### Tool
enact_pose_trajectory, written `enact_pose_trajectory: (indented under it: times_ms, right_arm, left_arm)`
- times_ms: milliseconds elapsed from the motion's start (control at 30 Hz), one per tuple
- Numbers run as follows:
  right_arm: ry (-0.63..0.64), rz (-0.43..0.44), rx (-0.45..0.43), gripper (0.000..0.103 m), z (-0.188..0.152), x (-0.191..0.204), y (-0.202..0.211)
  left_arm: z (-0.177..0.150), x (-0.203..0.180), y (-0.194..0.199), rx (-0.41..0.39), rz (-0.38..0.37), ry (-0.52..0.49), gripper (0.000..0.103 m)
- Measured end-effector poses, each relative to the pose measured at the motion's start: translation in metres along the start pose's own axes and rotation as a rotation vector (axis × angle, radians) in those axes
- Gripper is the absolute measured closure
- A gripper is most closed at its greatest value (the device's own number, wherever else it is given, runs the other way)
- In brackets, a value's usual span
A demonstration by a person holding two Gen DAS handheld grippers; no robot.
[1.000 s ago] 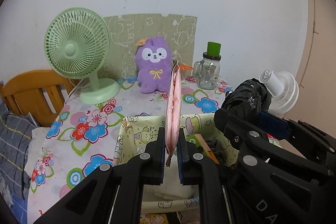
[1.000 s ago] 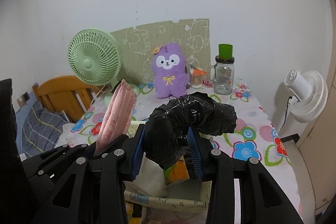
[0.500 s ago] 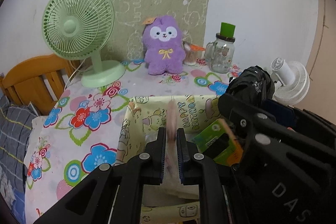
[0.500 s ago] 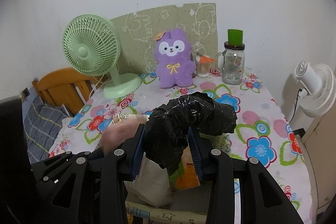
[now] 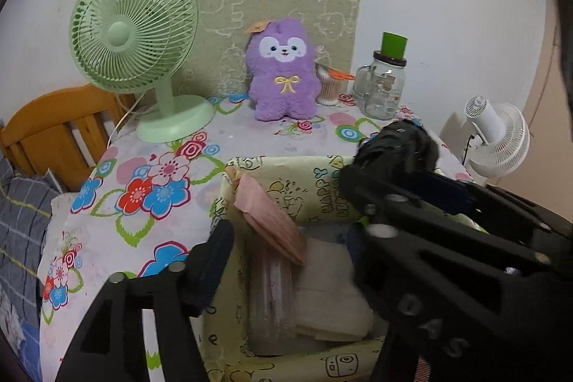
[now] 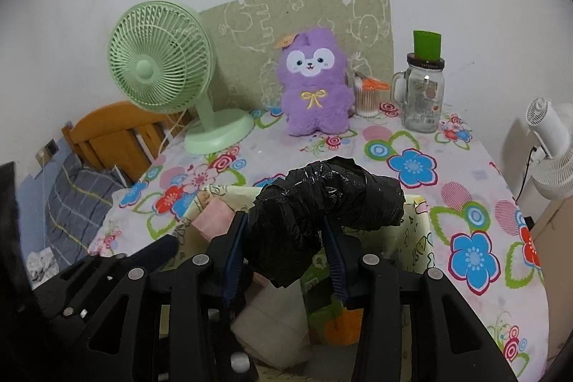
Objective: Organize soft objects
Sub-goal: 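Lower the right tool into the box and open it to release the black bag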
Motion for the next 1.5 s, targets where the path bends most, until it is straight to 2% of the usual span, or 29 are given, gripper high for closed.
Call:
enact_pose_trajectory:
  times_ms: [67, 133, 233, 367, 567, 1000, 1133, 1500]
  right_arm:
    - [-0.01, 0.008, 0.012, 0.035, -0.001, -0.001, -0.003]
    - [-0.019, 0.008, 0.002, 0.025, -0.001, -0.002, -0.002]
    - [-0.02, -0.01, -0.011, 0.017, 0.0, -0.003, 0.002]
    - [-0.02, -0.029, -0.01, 0.016, 0.001, -0.004, 0.007]
    - [-0.001, -0.076, -0.022, 0.015, 0.001, -0.003, 0.023]
    - [0.019, -0.143, -0.1, 0.015, 0.001, 0.001, 0.077]
    - [0.017, -0.154, -0.129, 0.009, -0.002, 0.003, 0.094]
    - [0.01, -0.197, -0.203, 0.003, -0.011, 0.005, 0.14]
  left_arm:
    - [0.0, -0.001, 0.0, -0.003, -0.001, -0.007, 0.027]
    - [0.0, 0.0, -0.001, -0.001, -0.002, -0.003, 0.024]
    - [0.0, 0.0, 0.0, 0.001, -0.009, 0.005, 0.023]
    - [0.002, 0.0, 0.005, -0.01, 0.012, 0.002, 0.017]
    - [0.004, -0.003, 0.016, -0.027, 0.003, 0.007, 0.009]
    - [0.006, -0.015, 0.061, -0.1, 0.017, -0.012, 0.004]
    - [0.003, -0.019, 0.076, -0.123, 0.021, -0.016, 0.002]
    - [-0.006, -0.029, 0.111, -0.181, 0.021, -0.012, 0.0]
Point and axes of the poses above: each gripper's, at about its wrist camera, not at the fingertips, and y roughly against the way its jaws point, x to its left, z to its top, the point moved 6 cm from there along -y, roughly the way its jaws point, and after that the axes turned 1 degree about -z, right-handed, at the moved point
